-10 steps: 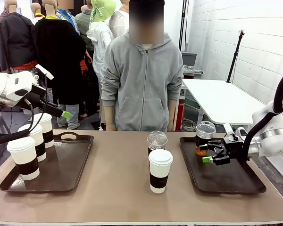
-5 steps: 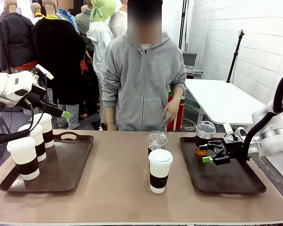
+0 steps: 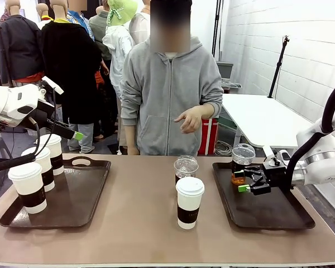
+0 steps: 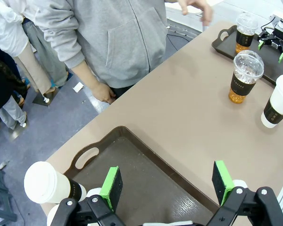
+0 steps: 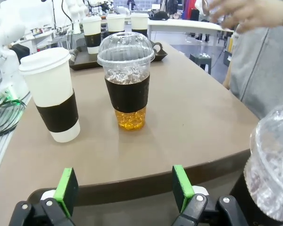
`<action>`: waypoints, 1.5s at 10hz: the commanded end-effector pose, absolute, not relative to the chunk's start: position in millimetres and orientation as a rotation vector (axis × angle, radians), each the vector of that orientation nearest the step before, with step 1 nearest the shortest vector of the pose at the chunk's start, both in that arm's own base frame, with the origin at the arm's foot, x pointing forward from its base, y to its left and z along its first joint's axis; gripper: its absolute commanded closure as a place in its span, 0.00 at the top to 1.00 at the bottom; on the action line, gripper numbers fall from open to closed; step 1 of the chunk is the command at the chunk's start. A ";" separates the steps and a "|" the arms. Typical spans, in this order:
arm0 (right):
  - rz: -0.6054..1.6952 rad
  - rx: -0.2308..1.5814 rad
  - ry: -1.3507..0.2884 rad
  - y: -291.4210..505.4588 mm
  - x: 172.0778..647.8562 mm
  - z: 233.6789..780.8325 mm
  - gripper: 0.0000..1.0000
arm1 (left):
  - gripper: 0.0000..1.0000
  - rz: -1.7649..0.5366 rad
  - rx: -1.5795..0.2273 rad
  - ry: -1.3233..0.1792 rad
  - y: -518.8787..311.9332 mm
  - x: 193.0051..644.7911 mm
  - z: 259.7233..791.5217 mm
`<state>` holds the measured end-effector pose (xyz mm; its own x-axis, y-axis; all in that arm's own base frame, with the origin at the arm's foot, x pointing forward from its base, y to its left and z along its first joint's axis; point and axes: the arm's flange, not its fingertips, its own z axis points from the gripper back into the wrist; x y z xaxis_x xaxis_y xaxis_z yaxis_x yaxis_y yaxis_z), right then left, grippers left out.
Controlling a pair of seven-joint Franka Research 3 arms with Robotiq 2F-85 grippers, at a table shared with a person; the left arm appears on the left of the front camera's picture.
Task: Distribute the coffee onto the tray.
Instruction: Pick up another iced Americano from the middle of the table and place it on the right Handle tray.
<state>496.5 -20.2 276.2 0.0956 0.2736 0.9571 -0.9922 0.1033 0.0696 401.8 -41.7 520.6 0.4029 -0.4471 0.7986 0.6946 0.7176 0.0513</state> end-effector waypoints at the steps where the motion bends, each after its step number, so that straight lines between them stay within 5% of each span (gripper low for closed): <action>1: 1.225 0.986 -0.962 -10.4 512.1 272.8 1.00 | 1.00 -0.732 -0.320 -0.896 -40.4 403.0 518.9; 8: 1.354 1.047 -0.858 49.9 552.8 273.0 1.00 | 1.00 -0.732 -0.320 -0.896 -40.4 403.0 518.9; 15: 1.345 1.049 -0.872 46.8 520.3 271.9 1.00 | 1.00 -0.732 -0.320 -0.896 -40.4 403.0 518.9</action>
<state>534.5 50.5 266.9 0.0658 0.3182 0.9457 -0.9931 -0.0716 0.0932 401.7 -41.8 520.6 0.4029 -0.4472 0.7985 0.6947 0.7175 0.0514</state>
